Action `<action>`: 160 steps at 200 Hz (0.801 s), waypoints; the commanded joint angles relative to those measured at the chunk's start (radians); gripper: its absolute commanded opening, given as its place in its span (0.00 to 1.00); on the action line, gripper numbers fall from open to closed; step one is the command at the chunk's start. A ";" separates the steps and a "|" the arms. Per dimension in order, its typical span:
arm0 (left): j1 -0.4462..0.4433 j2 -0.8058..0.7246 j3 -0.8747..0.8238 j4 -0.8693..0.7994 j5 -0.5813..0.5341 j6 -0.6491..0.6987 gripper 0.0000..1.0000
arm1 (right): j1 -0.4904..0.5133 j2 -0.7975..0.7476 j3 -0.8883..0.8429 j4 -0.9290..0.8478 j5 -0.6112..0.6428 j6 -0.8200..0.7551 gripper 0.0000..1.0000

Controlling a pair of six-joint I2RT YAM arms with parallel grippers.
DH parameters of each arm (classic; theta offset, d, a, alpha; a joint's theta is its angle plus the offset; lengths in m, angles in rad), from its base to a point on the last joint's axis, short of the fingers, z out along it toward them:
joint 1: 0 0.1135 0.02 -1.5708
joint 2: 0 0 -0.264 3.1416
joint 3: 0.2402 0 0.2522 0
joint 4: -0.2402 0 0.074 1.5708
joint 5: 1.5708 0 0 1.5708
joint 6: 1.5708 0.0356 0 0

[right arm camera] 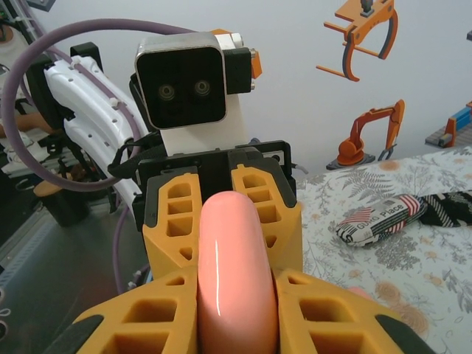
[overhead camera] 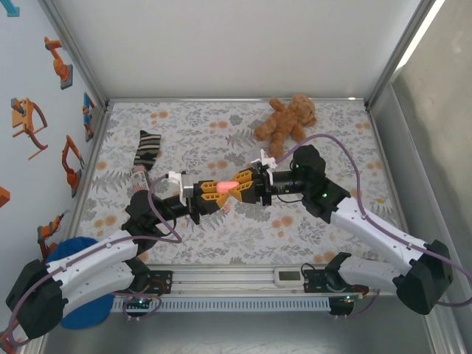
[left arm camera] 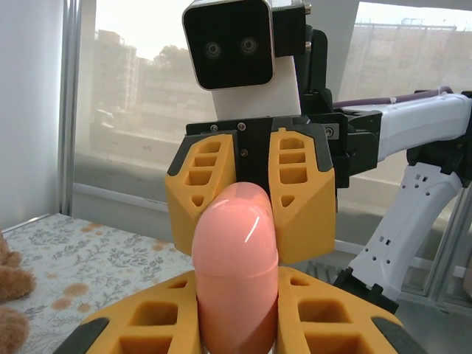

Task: Insert wireless bluetooth earbuds into charging case

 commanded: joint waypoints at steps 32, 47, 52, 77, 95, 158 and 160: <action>-0.007 -0.003 0.020 0.016 -0.029 0.017 0.24 | 0.008 -0.043 0.008 0.037 0.017 0.028 0.19; -0.007 -0.010 0.020 0.000 -0.040 0.026 0.33 | 0.008 -0.051 0.006 0.039 0.030 0.037 0.18; -0.007 -0.014 0.019 -0.006 -0.043 0.027 0.35 | 0.008 -0.054 0.007 0.034 0.033 0.037 0.18; -0.007 -0.040 0.014 -0.043 -0.062 0.045 0.46 | 0.008 -0.065 0.019 -0.004 0.063 0.035 0.18; -0.007 -0.074 0.006 -0.080 -0.086 0.062 0.62 | 0.008 -0.073 0.037 -0.063 0.116 0.028 0.17; -0.007 -0.265 -0.024 -0.289 -0.262 0.144 0.78 | -0.002 -0.094 0.067 -0.247 0.271 0.005 0.17; -0.007 -0.269 -0.025 -0.297 -0.269 0.146 0.79 | -0.004 -0.097 0.067 -0.249 0.274 0.006 0.17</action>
